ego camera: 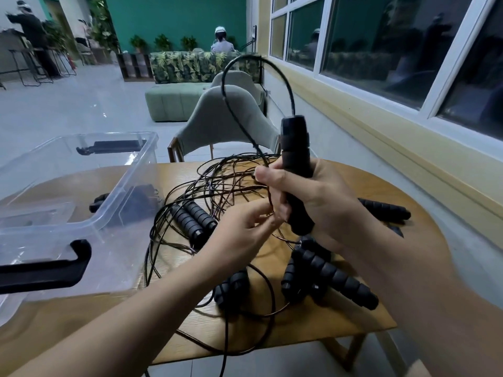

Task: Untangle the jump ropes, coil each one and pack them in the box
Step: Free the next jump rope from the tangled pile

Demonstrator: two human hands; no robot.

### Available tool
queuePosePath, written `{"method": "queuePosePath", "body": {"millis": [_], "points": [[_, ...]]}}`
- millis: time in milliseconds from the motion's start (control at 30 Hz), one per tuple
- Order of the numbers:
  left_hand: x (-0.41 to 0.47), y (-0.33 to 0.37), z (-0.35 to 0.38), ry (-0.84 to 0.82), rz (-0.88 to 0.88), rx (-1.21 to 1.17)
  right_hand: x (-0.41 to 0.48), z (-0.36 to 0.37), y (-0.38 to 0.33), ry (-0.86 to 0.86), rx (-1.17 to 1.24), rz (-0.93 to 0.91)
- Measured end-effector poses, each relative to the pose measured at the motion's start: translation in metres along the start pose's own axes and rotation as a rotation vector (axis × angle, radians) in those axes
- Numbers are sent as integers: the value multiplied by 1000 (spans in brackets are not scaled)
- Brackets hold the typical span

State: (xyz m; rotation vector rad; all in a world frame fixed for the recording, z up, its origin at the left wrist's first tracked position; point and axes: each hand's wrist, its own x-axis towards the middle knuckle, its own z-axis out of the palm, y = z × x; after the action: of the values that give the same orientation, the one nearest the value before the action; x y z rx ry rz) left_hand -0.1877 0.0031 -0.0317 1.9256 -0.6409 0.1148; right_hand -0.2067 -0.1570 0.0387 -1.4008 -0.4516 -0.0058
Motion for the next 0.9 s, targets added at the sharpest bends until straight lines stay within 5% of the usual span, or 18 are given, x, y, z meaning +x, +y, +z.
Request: {"method": "queuePosePath", "body": {"millis": [167, 433, 733, 900], "points": [[2, 0, -7, 64, -24, -28, 14, -9, 6, 120, 61, 69], [7, 4, -41, 274, -75, -330, 25, -28, 47, 40, -321, 234], [13, 9, -53, 307, -32, -518, 39, -33, 65, 78, -708, 68], [31, 5, -55, 291, -54, -511, 54, -36, 42, 101, -588, 11]]}}
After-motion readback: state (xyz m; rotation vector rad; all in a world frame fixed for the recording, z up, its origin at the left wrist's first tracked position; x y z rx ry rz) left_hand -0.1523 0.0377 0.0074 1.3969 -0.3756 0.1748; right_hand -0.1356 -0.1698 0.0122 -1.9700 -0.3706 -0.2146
